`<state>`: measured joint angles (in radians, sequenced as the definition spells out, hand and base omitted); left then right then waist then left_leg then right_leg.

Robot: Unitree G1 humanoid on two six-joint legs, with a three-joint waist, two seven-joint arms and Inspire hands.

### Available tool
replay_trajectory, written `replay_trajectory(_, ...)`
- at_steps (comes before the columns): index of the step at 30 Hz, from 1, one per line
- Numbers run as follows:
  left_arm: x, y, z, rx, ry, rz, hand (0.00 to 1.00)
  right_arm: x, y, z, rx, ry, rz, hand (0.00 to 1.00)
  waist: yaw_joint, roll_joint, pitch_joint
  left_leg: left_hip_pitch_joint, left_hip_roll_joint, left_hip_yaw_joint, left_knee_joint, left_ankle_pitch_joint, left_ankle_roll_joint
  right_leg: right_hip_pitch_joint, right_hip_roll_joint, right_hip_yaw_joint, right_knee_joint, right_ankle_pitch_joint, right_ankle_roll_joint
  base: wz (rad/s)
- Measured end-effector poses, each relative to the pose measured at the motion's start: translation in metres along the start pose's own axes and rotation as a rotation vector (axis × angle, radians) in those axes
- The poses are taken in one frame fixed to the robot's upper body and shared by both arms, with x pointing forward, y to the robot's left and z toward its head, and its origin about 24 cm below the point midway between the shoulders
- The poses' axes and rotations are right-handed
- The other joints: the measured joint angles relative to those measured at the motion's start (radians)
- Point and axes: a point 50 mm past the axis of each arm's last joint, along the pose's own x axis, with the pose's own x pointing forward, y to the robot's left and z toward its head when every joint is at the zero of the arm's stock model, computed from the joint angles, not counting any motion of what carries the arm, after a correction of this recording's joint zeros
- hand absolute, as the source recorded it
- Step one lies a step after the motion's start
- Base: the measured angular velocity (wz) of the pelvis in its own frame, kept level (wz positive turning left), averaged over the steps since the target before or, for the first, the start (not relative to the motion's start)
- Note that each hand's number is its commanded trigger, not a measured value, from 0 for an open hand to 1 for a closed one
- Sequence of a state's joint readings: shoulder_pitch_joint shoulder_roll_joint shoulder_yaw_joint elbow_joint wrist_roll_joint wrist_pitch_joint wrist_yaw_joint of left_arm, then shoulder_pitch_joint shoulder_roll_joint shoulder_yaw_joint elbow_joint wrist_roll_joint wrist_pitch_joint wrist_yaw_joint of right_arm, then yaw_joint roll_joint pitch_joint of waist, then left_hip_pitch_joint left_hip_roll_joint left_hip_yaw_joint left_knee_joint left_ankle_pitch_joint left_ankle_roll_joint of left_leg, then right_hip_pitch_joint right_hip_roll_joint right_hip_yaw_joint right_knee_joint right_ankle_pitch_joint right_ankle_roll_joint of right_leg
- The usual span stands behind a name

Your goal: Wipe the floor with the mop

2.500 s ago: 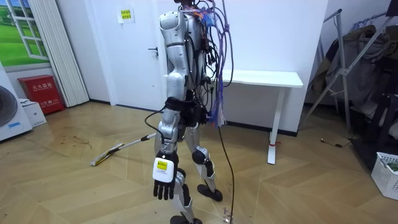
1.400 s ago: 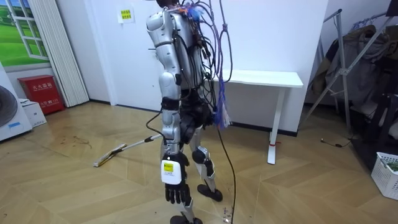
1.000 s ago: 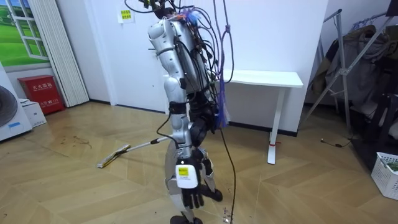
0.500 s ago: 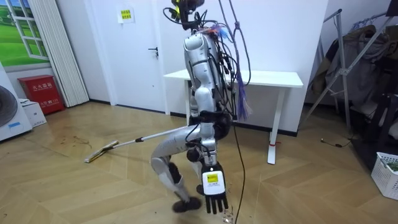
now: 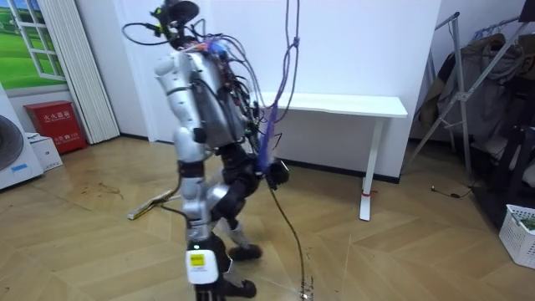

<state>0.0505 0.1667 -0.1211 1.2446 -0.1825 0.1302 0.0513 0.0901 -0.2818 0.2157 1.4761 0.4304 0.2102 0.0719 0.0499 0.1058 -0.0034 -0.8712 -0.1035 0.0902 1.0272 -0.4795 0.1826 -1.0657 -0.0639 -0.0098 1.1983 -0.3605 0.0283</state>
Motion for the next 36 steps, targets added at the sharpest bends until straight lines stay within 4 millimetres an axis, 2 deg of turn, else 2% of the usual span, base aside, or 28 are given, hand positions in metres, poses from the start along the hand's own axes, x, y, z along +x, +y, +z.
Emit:
replay_trajectory(4,-0.001,0.000,-0.025,-0.004,0.084,0.010,0.00,-0.006,0.010,0.030,-0.010,-0.015,-0.001,1.00,0.023,-0.024,0.0150,0.118,-0.036,-0.041,-0.017,-0.071,-0.013,0.054,0.016,-0.063,-0.233,0.041,-0.071,-0.35)
replay_trajectory(5,-0.002,0.001,-0.027,-0.001,0.102,0.028,0.00,-0.012,0.008,0.053,-0.008,-0.049,-0.024,1.00,0.036,-0.026,0.0133,0.129,-0.035,-0.040,0.016,-0.085,-0.041,0.069,0.009,-0.073,-0.214,0.030,-0.090,-0.19)
replay_trajectory(6,-0.002,0.005,-0.026,-0.005,0.099,0.055,0.00,-0.024,0.007,0.087,-0.008,-0.115,-0.047,1.00,0.055,-0.050,0.0262,0.084,-0.017,-0.004,0.137,-0.035,-0.135,0.070,0.012,-0.060,-0.178,0.010,-0.097,-0.28)
replay_trajectory(7,-0.002,0.008,-0.025,-0.007,0.098,0.070,0.00,-0.031,0.007,0.106,-0.012,-0.161,-0.054,1.00,0.066,-0.064,0.0331,0.049,0.002,0.016,0.226,0.028,-0.187,0.070,0.021,-0.045,-0.158,0.001,-0.100,-0.48)
replay_trajectory(8,-0.002,0.010,-0.026,-0.011,0.103,0.091,0.00,-0.046,0.005,0.138,-0.021,-0.252,-0.067,1.00,0.092,-0.086,0.0348,-0.040,0.031,0.043,0.381,0.221,-0.230,0.070,0.041,-0.021,-0.131,-0.010,-0.105,-0.54)
replay_trajectory(9,-0.002,0.011,-0.026,-0.028,0.104,0.101,0.00,-0.061,0.006,0.166,-0.031,-0.354,-0.067,1.00,0.122,-0.114,0.0369,-0.124,0.049,0.066,0.477,0.477,-0.224,0.079,0.046,0.003,-0.113,-0.017,-0.121,-0.54)
replay_trajectory(10,-0.002,0.010,-0.027,-0.043,0.108,0.102,0.00,-0.070,0.008,0.180,-0.029,-0.406,-0.058,1.00,0.137,-0.141,0.0467,-0.164,0.056,0.072,0.507,0.596,-0.226,0.088,0.046,0.013,-0.111,-0.025,-0.126,-0.50)
replay_trajectory(11,-0.003,0.010,-0.030,-0.051,0.117,0.101,0.00,-0.085,0.012,0.202,-0.028,-0.486,-0.026,1.00,0.161,-0.157,0.0475,-0.234,0.081,0.053,0.561,0.615,-0.202,0.110,0.058,0.013,-0.112,-0.042,-0.130,-0.31)
replay_trajectory(12,-0.003,0.013,-0.031,-0.044,0.120,0.100,0.00,-0.092,0.015,0.212,-0.018,-0.533,0.015,1.00,0.180,-0.161,0.0468,-0.284,0.116,0.038,0.568,0.521,-0.191,0.141,0.067,0.011,-0.113,-0.066,-0.130,-0.17)
replay_trajectory(13,-0.003,0.014,-0.031,-0.040,0.118,0.096,0.00,-0.093,0.016,0.212,-0.009,-0.537,0.034,1.00,0.186,-0.167,0.0470,-0.290,0.129,0.036,0.532,0.472,-0.184,0.158,0.067,0.009,-0.117,-0.080,-0.126,0.17)
replay_trajectory(14,-0.003,0.014,-0.034,-0.030,0.108,0.082,0.00,-0.088,0.015,0.206,0.009,-0.518,0.055,1.00,0.186,-0.165,0.0474,-0.270,0.144,0.038,0.357,0.401,-0.182,0.203,0.070,0.006,-0.134,-0.106,-0.104,0.38)
replay_trajectory(15,-0.004,0.013,-0.037,-0.011,0.101,0.061,0.00,-0.077,0.010,0.192,0.022,-0.477,0.052,1.00,0.184,-0.151,0.0439,-0.207,0.144,0.027,0.113,0.374,-0.181,0.250,0.066,-0.009,-0.158,-0.126,-0.088,0.51)
replay_trajectory(16,-0.004,0.014,-0.041,-0.001,0.106,0.047,0.00,-0.063,0.004,0.170,0.029,-0.419,0.036,1.00,0.174,-0.130,0.0413,-0.148,0.141,0.014,-0.066,0.319,-0.159,0.291,0.057,-0.025,-0.174,-0.160,-0.081,0.47)
replay_trajectory(17,-0.004,0.015,-0.041,-0.001,0.107,0.045,0.00,-0.055,-0.001,0.156,0.031,-0.383,0.023,1.00,0.167,-0.123,0.0356,-0.130,0.133,0.021,-0.082,0.273,-0.142,0.302,0.042,-0.034,-0.177,-0.174,-0.074,0.60)
replay_trajectory(18,-0.004,0.015,-0.041,-0.009,0.105,0.039,0.00,-0.040,-0.015,0.124,0.038,-0.302,-0.013,1.00,0.144,-0.098,0.0241,-0.118,0.105,0.026,-0.084,0.201,-0.087,0.317,0.015,-0.047,-0.165,-0.197,-0.050,0.81)
replay_trajectory(19,-0.004,0.015,-0.038,-0.024,0.097,0.040,0.00,-0.026,-0.026,0.088,0.042,-0.210,-0.049,1.00,0.113,-0.078,0.0208,-0.109,0.070,0.031,-0.063,0.168,-0.042,0.304,-0.008,-0.030,-0.080,-0.196,-0.036,0.86)
replay_trajectory(20,-0.004,0.016,-0.037,-0.032,0.096,0.042,0.00,-0.020,-0.029,0.069,0.043,-0.163,-0.063,1.00,0.098,-0.072,0.0193,-0.097,0.049,0.032,-0.053,0.151,-0.027,0.289,-0.023,-0.017,-0.022,-0.176,-0.019,0.75)
replay_trajectory(21,-0.004,0.015,-0.037,-0.039,0.095,0.047,0.00,-0.010,-0.032,0.032,0.043,-0.073,-0.082,1.00,0.076,-0.056,0.0074,-0.064,0.018,0.034,-0.034,0.115,-0.004,0.265,-0.029,0.009,0.085,-0.103,0.001,0.41)
replay_trajectory(23,-0.004,0.013,-0.033,-0.038,0.077,0.047,0.00,-0.003,-0.028,-0.003,0.042,0.012,-0.087,1.00,0.052,-0.026,-0.0082,-0.006,-0.005,0.011,-0.022,0.062,0.006,0.254,-0.009,0.043,0.183,-0.003,0.017,0.05)
replay_trajectory(24,-0.003,0.013,-0.025,-0.038,0.040,0.053,0.00,-0.002,-0.020,-0.006,0.030,0.022,-0.083,1.00,0.032,-0.016,-0.0038,0.024,-0.021,-0.015,-0.027,0.047,0.006,0.228,0.006,0.057,0.198,-0.012,0.019,-0.30)
replay_trajectory(26,-0.002,0.010,-0.007,-0.038,-0.013,0.060,0.00,-0.002,-0.007,0.005,0.010,0.002,-0.083,1.00,0.027,-0.008,0.0061,0.062,-0.034,-0.046,-0.046,0.038,0.002,0.186,0.020,0.042,0.121,-0.037,0.019,-0.69)
replay_trajectory(29,-0.002,-0.001,-0.006,-0.045,-0.017,0.053,0.00,-0.014,0.006,0.062,-0.048,-0.087,-0.115,1.00,0.045,-0.009,0.0143,0.120,-0.047,-0.102,-0.088,0.032,-0.011,0.189,0.053,0.002,-0.180,-0.044,0.002,-1.02)
replay_trajectory(31,-0.002,-0.001,-0.009,-0.056,0.009,0.065,0.00,-0.032,0.012,0.110,-0.079,-0.186,-0.134,1.00,0.060,-0.022,0.0251,0.134,-0.079,-0.155,-0.083,0.020,-0.033,0.208,0.066,-0.009,-0.262,-0.027,-0.042,-0.82)
replay_trajectory(32,-0.002,0.001,-0.008,-0.056,0.013,0.082,0.00,-0.045,0.011,0.138,-0.086,-0.256,-0.144,1.00,0.067,-0.028,0.0286,0.125,-0.092,-0.164,-0.047,0.013,-0.067,0.212,0.037,-0.027,-0.251,-0.029,-0.048,0.00)
replay_trajectory(33,-0.002,0.007,-0.004,-0.062,0.007,0.104,0.00,-0.058,0.007,0.160,-0.083,-0.319,-0.159,1.00,0.078,-0.047,0.0359,0.092,-0.096,-0.135,0.041,0.029,-0.148,0.212,-0.006,-0.054,-0.204,-0.048,-0.052,0.36)
replay_trajectory(34,-0.002,0.014,-0.002,-0.066,-0.001,0.127,0.00,-0.068,0.001,0.176,-0.070,-0.379,-0.168,1.00,0.096,-0.075,0.0385,0.031,-0.075,-0.069,0.165,0.096,-0.246,0.206,-0.022,-0.055,-0.149,-0.085,-0.068,0.53)
replay_trajectory(35,-0.003,0.017,-0.003,-0.050,-0.001,0.138,0.00,-0.073,-0.001,0.183,-0.067,-0.409,-0.169,1.00,0.105,-0.089,0.0347,-0.002,-0.059,-0.038,0.226,0.153,-0.274,0.200,-0.023,-0.050,-0.127,-0.104,-0.069,0.61)
replay_trajectory(36,-0.003,0.021,-0.004,-0.016,0.003,0.149,0.00,-0.078,-0.009,0.190,-0.047,-0.449,-0.164,1.00,0.123,-0.110,0.0342,-0.072,-0.039,0.000,0.333,0.291,-0.256,0.203,-0.027,-0.042,-0.099,-0.135,-0.072,0.48)
